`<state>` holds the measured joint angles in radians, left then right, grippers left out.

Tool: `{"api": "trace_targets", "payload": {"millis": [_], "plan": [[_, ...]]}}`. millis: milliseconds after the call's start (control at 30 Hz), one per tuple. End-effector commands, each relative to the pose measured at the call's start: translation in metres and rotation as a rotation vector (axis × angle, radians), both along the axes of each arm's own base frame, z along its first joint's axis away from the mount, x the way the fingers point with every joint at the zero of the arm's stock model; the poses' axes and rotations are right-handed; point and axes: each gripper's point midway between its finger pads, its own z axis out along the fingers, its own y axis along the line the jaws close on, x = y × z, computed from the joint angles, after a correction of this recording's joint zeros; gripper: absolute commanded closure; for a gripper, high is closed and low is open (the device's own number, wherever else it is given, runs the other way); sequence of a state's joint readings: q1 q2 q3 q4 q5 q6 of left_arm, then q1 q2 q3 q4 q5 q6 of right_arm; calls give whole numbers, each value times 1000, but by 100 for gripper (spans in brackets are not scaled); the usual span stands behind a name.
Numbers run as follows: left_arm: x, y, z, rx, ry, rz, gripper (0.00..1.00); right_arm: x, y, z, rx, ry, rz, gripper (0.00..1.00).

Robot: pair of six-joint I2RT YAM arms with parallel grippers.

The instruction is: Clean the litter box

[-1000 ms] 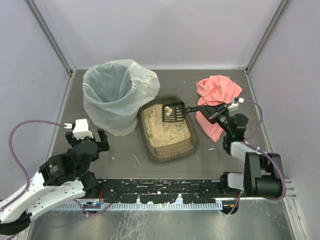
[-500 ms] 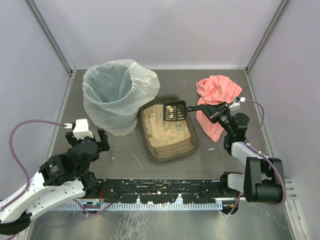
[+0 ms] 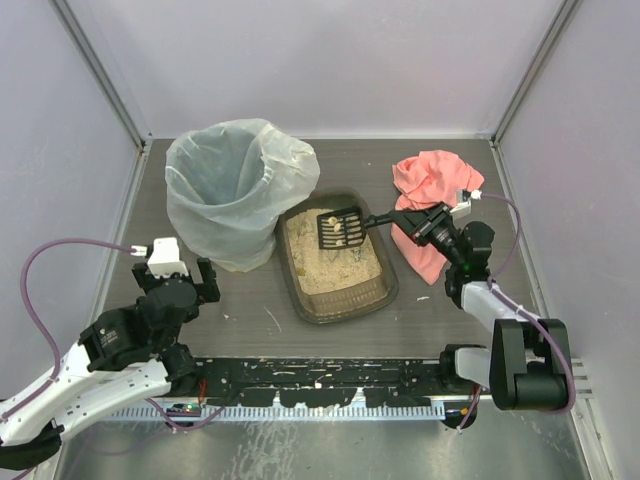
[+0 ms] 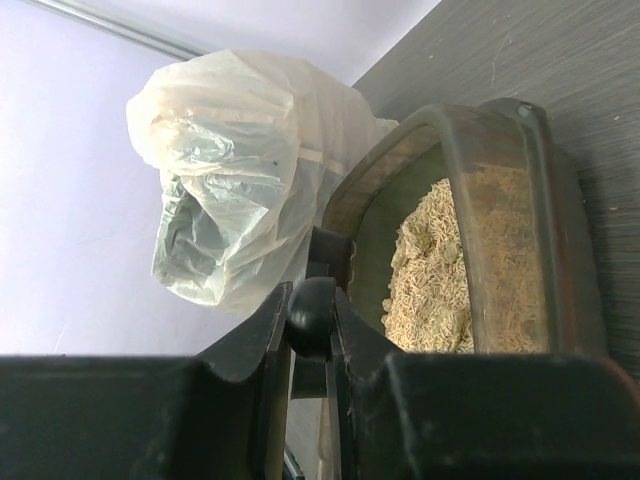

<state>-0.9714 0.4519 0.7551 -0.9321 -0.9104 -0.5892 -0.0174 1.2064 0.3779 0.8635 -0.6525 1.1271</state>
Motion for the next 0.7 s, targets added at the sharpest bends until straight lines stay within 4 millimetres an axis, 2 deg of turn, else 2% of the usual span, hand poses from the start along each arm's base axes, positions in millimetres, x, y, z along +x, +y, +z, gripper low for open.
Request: {"api": "trace_targets", "payload": {"millis": [0, 333, 533, 667], "plan": [[3, -3, 8, -37, -32, 2, 2, 0, -1, 33, -29, -73, 3, 99], [4, -5, 8, -33, -28, -2, 2, -6, -6, 83, 37, -73, -40, 99], [4, -6, 8, -29, -26, -3, 2, -4, -8, 134, 59, -125, -108, 99], [4, -6, 7, -26, -25, -3, 2, 0, 8, 169, 59, -165, -115, 99]]}}
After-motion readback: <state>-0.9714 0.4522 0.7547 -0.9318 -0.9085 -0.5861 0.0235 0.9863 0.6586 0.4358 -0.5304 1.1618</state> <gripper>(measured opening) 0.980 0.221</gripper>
